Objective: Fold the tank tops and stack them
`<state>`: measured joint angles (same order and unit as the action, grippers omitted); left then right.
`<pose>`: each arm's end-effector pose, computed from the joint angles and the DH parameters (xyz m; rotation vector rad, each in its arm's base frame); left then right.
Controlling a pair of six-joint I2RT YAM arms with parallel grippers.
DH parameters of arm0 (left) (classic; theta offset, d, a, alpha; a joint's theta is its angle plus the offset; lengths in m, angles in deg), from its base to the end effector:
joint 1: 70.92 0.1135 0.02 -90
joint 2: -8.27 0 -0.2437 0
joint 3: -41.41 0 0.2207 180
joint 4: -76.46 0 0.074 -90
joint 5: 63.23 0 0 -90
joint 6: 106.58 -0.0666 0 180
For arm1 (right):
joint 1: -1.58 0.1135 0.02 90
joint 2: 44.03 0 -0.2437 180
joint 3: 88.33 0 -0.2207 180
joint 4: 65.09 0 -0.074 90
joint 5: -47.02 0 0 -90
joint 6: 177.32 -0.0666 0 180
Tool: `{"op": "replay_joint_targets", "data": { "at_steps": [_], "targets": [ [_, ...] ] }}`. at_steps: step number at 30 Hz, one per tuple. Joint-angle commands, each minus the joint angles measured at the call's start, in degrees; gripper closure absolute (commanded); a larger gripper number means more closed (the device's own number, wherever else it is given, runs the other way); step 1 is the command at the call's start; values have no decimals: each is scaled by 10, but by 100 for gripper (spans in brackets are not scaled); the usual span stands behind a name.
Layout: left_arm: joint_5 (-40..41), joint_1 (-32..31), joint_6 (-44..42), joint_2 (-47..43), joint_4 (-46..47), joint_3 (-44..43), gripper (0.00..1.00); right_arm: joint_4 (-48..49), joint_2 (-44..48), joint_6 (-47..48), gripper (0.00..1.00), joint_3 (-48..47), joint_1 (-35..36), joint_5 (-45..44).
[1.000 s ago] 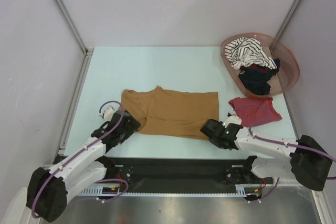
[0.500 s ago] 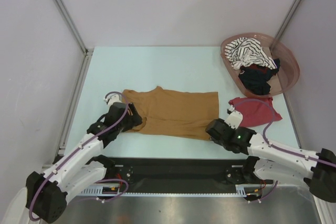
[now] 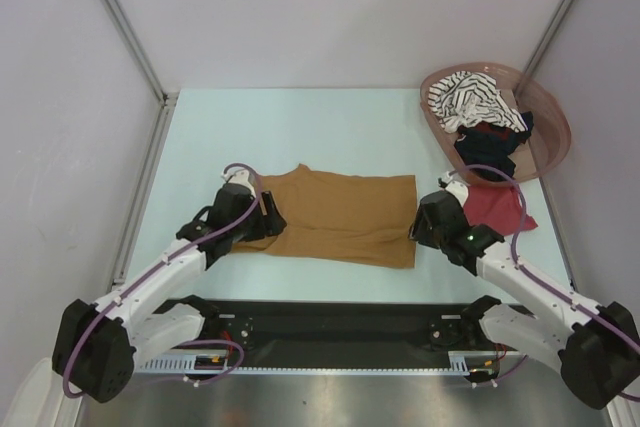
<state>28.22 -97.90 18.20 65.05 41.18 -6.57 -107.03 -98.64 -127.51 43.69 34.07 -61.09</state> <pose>0.1840 -0.0918 0.1858 -0.1757 2.3891 -0.4949 0.1705 0.0840 0.1837 0.3018 2.3565 0.2270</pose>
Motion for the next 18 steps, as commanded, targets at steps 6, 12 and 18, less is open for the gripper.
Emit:
{"op": "replay_joint_targets", "data": {
  "at_steps": [6,12,18],
  "targets": [
    [-50,-2,-33,49,61,-11,28,103,-69,68,56,-23,-19,101],
    [-51,-1,-40,81,82,-8,28,132,-110,85,51,-19,-25,104],
    [-60,-1,-51,107,94,-8,29,148,-153,99,45,-22,-32,96]
  ]
}}
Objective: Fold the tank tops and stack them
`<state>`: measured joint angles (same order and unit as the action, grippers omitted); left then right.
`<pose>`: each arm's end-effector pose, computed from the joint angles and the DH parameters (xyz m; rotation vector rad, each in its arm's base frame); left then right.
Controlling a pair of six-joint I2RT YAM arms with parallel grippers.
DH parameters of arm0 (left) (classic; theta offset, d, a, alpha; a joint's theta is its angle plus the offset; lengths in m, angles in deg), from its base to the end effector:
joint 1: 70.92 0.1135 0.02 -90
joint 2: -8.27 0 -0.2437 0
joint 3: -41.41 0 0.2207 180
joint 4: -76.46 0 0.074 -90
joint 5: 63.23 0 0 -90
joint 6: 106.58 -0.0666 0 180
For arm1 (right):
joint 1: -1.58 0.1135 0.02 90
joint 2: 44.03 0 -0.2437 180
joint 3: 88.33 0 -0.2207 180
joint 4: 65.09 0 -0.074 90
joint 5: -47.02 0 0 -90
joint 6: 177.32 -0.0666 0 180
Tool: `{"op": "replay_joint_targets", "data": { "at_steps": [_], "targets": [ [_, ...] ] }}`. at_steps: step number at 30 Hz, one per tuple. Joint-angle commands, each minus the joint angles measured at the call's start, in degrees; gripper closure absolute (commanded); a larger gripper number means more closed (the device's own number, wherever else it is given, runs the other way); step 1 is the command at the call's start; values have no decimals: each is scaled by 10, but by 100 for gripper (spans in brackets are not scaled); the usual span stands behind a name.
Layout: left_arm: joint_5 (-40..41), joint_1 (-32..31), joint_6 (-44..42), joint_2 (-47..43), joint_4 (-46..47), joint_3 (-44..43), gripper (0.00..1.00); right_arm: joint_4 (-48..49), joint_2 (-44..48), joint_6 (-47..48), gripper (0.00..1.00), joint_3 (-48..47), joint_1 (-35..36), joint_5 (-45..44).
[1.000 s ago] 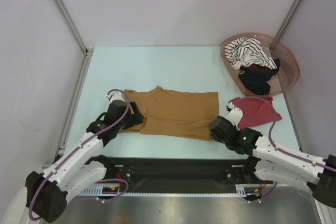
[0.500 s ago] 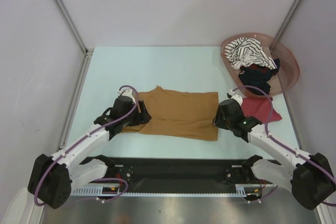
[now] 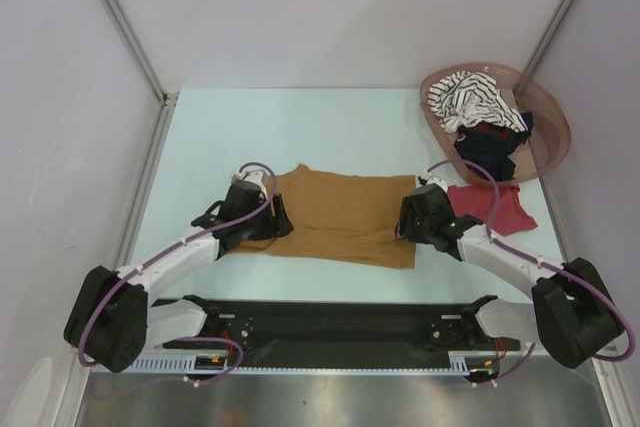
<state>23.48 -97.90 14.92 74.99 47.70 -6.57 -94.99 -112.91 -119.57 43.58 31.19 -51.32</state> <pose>0.2011 -0.1067 0.1629 -0.0698 2.4684 -0.5309 0.2023 0.1038 0.1543 0.1210 2.4629 0.2984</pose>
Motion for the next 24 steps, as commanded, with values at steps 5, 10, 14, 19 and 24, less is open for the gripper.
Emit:
{"op": "replay_joint_targets", "data": {
  "at_steps": [5,10,14,19,24],
  "targets": [
    [-13,-1,-24,21,33,-10,32,44,-21,23,64,-18,-3,9],
    [-29,-2,-29,38,38,-14,46,34,-7,16,83,-17,-3,10],
    [-38,-1,-29,44,39,-8,54,17,14,14,95,-15,-3,3],
    [-55,-1,-34,59,50,-4,77,-9,33,11,100,-17,-3,-4],
    [-59,-1,-32,55,43,-8,100,-47,53,-10,100,-20,-2,-15]
  ]
}}
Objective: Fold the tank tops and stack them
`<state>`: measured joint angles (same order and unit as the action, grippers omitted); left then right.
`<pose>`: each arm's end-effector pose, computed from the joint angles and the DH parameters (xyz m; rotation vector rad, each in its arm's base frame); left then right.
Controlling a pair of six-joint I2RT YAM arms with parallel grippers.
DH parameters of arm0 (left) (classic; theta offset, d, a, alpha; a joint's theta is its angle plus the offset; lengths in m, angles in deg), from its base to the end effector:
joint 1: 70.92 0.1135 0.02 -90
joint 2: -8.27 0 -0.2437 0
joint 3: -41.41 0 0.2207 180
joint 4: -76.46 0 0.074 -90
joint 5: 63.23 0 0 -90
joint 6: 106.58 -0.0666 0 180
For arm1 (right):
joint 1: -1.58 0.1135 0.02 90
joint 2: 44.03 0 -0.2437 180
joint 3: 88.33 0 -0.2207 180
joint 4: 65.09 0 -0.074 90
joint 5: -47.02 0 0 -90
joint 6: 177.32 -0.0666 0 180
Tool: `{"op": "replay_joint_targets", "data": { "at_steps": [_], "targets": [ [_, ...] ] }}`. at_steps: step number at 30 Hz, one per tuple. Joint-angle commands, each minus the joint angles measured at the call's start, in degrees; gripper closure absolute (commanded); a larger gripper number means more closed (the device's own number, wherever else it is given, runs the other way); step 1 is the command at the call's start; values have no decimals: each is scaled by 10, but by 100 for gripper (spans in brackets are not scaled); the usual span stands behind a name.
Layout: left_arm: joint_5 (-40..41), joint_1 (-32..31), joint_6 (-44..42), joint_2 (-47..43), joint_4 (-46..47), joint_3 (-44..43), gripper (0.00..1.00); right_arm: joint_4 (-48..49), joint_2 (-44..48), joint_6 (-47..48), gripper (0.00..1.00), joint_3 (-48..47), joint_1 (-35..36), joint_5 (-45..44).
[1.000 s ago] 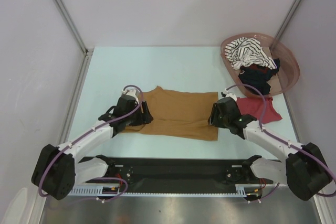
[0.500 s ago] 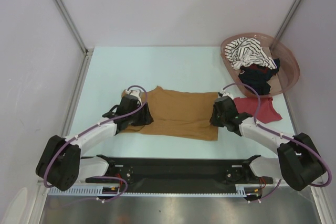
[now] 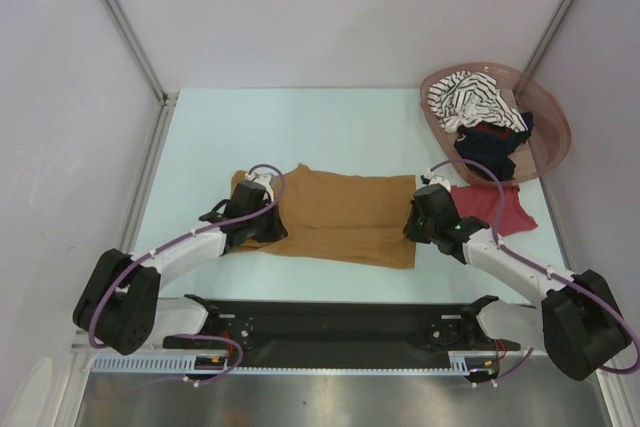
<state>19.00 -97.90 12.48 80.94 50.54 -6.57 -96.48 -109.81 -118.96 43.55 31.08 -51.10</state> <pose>0.2069 -0.1154 0.1458 0.0156 2.5362 -0.5784 0.1979 0.1011 0.1631 0.1102 2.4375 0.3141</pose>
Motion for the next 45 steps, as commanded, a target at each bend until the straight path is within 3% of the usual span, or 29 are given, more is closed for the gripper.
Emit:
{"op": "replay_joint_targets", "data": {
  "at_steps": [1,14,21,30,32,33,36,39,45],
  "targets": [
    [-13,-2,-8,-12,11,-9,100,-50,26,-21,100,-21,2,-22],
    [-1,-1,-1,-55,-14,-35,100,-172,50,-82,100,-57,14,-115],
    [33,-2,-1,-42,-22,-59,100,-190,36,-67,100,-97,18,-146],
    [36,-1,-4,-2,-11,-84,100,-147,-50,-48,98,-118,6,-143],
    [26,-1,-6,2,-18,-85,93,-142,-60,-44,98,-120,0,-137],
    [21,-1,-7,-2,-17,-81,80,-139,-68,-43,98,-122,-1,-136],
    [7,-1,-5,-23,-12,-57,58,-129,-73,-39,97,-121,-2,-128],
    [-5,-1,-3,-43,0,-30,48,-124,-75,-37,97,-121,-3,-124],
    [-29,-2,-6,-24,16,-22,48,-122,-75,-36,97,-121,-5,-118]
  ]
}}
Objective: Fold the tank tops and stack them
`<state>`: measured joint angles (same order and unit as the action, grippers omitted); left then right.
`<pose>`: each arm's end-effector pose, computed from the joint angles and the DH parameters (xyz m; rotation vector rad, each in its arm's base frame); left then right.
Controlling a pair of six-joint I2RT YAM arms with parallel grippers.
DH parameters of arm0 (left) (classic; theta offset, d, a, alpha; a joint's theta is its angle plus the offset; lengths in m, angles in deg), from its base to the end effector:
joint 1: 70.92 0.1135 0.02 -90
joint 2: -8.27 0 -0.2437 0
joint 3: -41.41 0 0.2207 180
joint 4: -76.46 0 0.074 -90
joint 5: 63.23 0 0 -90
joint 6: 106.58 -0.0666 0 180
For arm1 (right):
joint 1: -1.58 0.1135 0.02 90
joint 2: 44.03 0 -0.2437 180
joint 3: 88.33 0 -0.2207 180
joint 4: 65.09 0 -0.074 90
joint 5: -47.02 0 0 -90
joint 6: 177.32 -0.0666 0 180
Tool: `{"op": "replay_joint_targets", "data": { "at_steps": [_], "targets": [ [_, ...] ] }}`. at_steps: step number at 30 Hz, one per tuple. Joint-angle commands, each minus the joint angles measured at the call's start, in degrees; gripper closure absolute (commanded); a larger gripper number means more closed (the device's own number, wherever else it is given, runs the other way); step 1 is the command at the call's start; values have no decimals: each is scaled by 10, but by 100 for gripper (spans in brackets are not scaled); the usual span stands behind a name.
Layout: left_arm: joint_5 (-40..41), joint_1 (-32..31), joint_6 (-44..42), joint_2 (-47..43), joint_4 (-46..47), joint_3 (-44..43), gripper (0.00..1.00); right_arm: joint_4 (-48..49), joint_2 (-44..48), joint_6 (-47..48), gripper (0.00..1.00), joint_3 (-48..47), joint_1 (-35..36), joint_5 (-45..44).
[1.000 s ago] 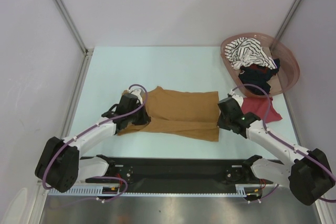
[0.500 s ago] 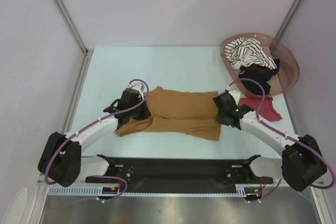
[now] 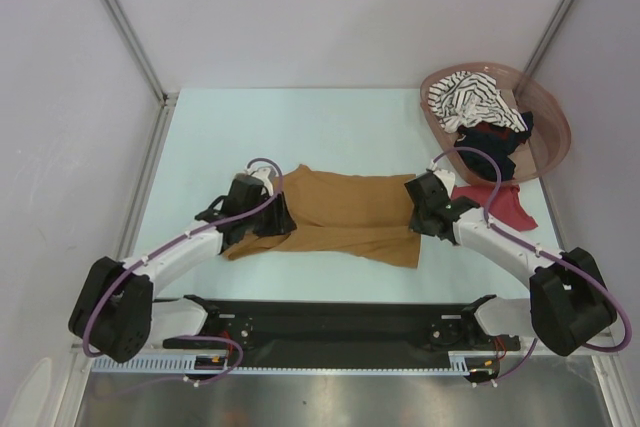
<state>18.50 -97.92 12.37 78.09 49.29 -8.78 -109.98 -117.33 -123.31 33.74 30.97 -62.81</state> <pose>0.2091 -0.1173 0.1661 0.0287 2.4713 -0.6166 0.2120 0.0935 0.1698 0.2622 2.5130 -0.0094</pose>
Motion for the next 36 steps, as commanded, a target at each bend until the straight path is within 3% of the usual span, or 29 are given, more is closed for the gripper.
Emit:
{"op": "replay_joint_targets", "data": {
  "at_steps": [1,5,13,14,17,23,36],
  "targets": [
    [-32,-2,-4,8,32,0,48,14,0,7,97,-23,-4,-1],
    [-48,-7,-1,33,46,-5,50,14,-1,7,97,-24,-6,1],
    [-61,-11,1,73,64,-10,71,16,-2,8,97,-21,-9,2],
    [-61,-12,1,79,65,-11,74,16,-3,8,97,-21,-9,3],
    [-50,-12,-1,81,60,-21,100,17,-2,8,97,-21,-10,6],
    [-5,-12,-13,44,30,-40,100,17,-4,14,96,-23,-12,7],
    [27,-10,-36,70,0,-95,100,35,-40,22,96,-44,-21,10]
  ]
}}
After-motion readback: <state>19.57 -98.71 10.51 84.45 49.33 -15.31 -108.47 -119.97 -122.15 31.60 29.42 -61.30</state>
